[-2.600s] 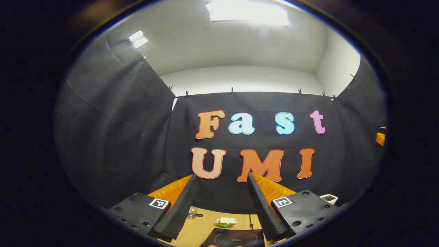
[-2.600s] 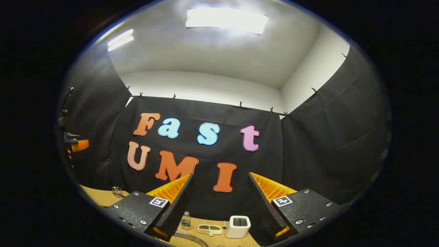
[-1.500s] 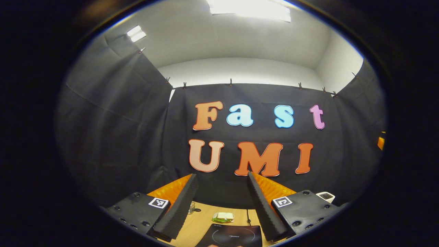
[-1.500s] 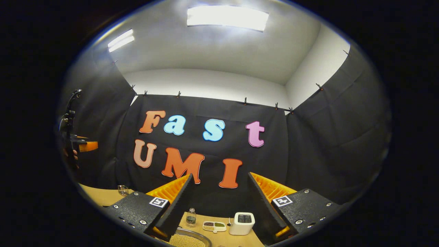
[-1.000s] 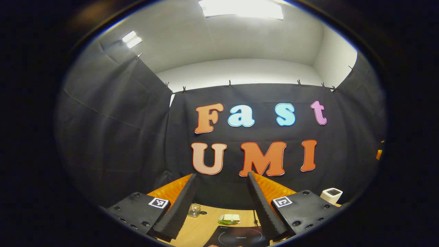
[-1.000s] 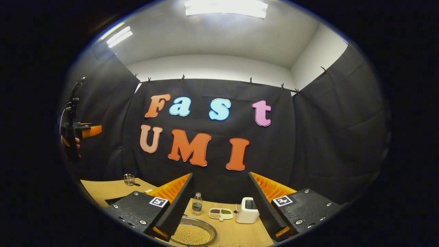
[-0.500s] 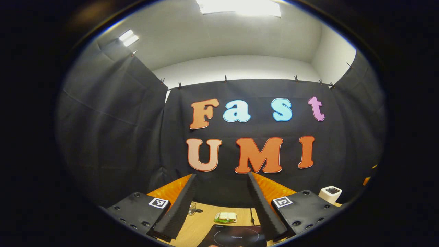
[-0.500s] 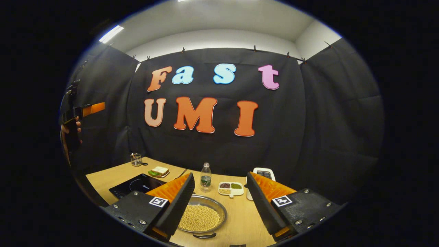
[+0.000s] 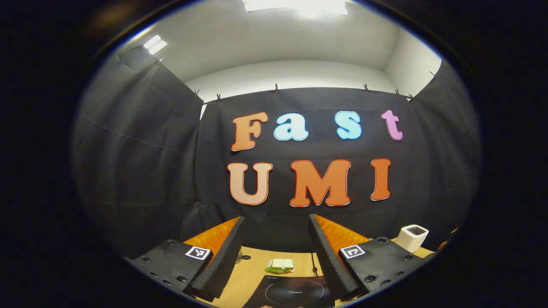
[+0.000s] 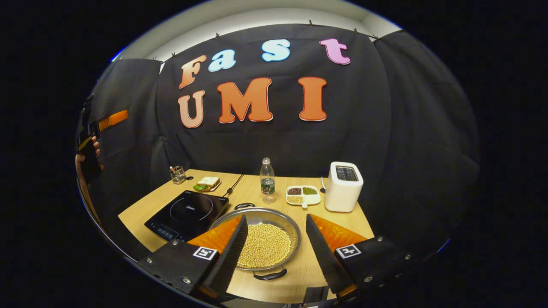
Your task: First push the handle of the pot to place it horizontally, then grasp the pot with both hands and set it on the induction cooktop.
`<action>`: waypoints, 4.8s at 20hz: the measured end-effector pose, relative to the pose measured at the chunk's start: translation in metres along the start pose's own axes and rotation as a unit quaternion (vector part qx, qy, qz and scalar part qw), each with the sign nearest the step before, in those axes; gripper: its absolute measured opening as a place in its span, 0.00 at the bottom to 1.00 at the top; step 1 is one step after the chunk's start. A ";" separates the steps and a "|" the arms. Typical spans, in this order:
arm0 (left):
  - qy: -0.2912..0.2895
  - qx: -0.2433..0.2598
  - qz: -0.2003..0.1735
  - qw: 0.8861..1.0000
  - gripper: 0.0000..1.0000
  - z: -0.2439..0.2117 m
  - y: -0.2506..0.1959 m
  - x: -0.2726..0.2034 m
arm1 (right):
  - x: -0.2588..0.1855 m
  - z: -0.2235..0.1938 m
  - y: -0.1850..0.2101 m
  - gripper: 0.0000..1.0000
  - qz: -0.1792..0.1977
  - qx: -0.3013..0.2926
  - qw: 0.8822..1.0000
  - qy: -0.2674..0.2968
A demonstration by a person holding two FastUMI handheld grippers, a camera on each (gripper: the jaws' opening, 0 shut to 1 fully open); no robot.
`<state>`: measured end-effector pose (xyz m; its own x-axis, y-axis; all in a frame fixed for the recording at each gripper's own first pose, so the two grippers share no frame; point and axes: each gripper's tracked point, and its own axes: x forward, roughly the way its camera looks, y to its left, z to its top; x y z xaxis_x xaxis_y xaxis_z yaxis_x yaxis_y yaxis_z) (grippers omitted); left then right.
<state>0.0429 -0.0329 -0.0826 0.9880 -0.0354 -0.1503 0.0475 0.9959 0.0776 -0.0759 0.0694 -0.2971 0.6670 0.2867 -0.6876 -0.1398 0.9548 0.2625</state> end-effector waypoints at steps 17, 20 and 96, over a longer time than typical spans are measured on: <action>0.026 0.027 0.003 0.999 0.96 -0.020 0.000 0.003 | 0.026 -0.108 0.021 0.07 0.065 0.097 0.977 0.179; 0.023 0.030 0.005 0.999 0.96 -0.018 0.003 0.000 | 0.025 -0.131 0.025 0.00 0.075 0.104 0.967 0.218; 0.150 0.011 -0.051 0.987 0.96 -0.166 -0.047 0.036 | 0.176 -0.203 -0.098 0.00 -0.079 0.232 0.902 0.356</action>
<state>0.0515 -0.0674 -0.2549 0.8901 -0.1053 -0.4435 0.1505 0.9863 0.0681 -0.0934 0.0418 -0.5811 -0.0095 0.2850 -0.9585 0.3470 0.8999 0.2642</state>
